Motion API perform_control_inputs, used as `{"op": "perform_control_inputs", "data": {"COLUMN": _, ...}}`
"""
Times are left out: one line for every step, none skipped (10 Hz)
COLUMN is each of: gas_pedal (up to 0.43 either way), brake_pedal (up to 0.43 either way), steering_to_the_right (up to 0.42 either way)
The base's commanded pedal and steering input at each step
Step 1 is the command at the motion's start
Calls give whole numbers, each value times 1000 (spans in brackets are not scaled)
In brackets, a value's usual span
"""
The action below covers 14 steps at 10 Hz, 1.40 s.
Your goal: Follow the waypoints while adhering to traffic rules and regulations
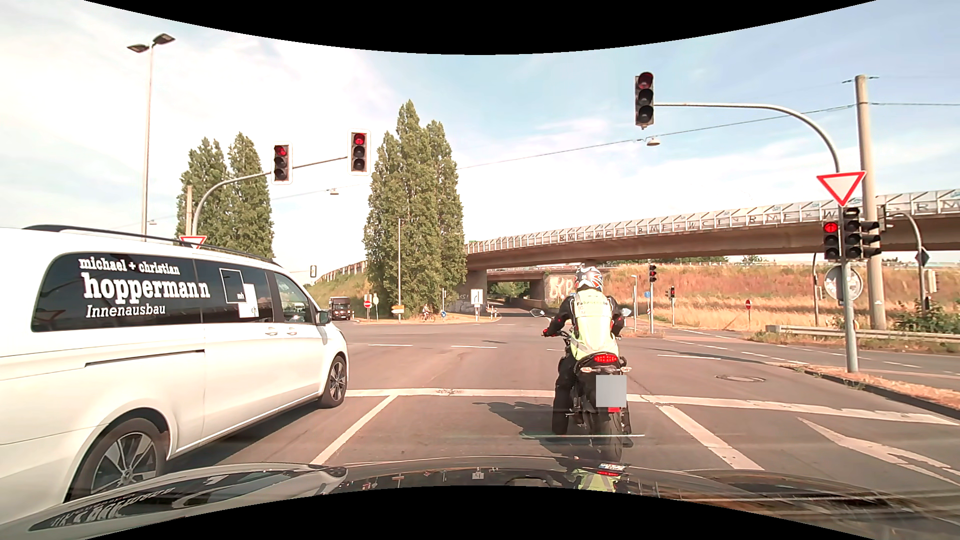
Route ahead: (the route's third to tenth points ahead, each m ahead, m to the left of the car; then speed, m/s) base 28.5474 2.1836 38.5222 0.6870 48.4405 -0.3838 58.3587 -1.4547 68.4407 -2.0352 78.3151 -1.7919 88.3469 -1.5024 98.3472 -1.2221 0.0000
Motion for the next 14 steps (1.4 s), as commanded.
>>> {"op": "perform_control_inputs", "data": {"gas_pedal": 0, "brake_pedal": 0, "steering_to_the_right": 119}}
{"op": "perform_control_inputs", "data": {"gas_pedal": 0, "brake_pedal": 0, "steering_to_the_right": 119}}
{"op": "perform_control_inputs", "data": {"gas_pedal": 0, "brake_pedal": 0, "steering_to_the_right": 120}}
{"op": "perform_control_inputs", "data": {"gas_pedal": 0, "brake_pedal": 0, "steering_to_the_right": 120}}
{"op": "perform_control_inputs", "data": {"gas_pedal": 0, "brake_pedal": 0, "steering_to_the_right": 119}}
{"op": "perform_control_inputs", "data": {"gas_pedal": 0, "brake_pedal": 0, "steering_to_the_right": 119}}
{"op": "perform_control_inputs", "data": {"gas_pedal": 0, "brake_pedal": 0, "steering_to_the_right": 119}}
{"op": "perform_control_inputs", "data": {"gas_pedal": 0, "brake_pedal": 0, "steering_to_the_right": 119}}
{"op": "perform_control_inputs", "data": {"gas_pedal": 0, "brake_pedal": 0, "steering_to_the_right": 119}}
{"op": "perform_control_inputs", "data": {"gas_pedal": 0, "brake_pedal": 0, "steering_to_the_right": 119}}
{"op": "perform_control_inputs", "data": {"gas_pedal": 0, "brake_pedal": 0, "steering_to_the_right": 119}}
{"op": "perform_control_inputs", "data": {"gas_pedal": 0, "brake_pedal": 0, "steering_to_the_right": 119}}
{"op": "perform_control_inputs", "data": {"gas_pedal": 0, "brake_pedal": 0, "steering_to_the_right": 119}}
{"op": "perform_control_inputs", "data": {"gas_pedal": 0, "brake_pedal": 0, "steering_to_the_right": 119}}
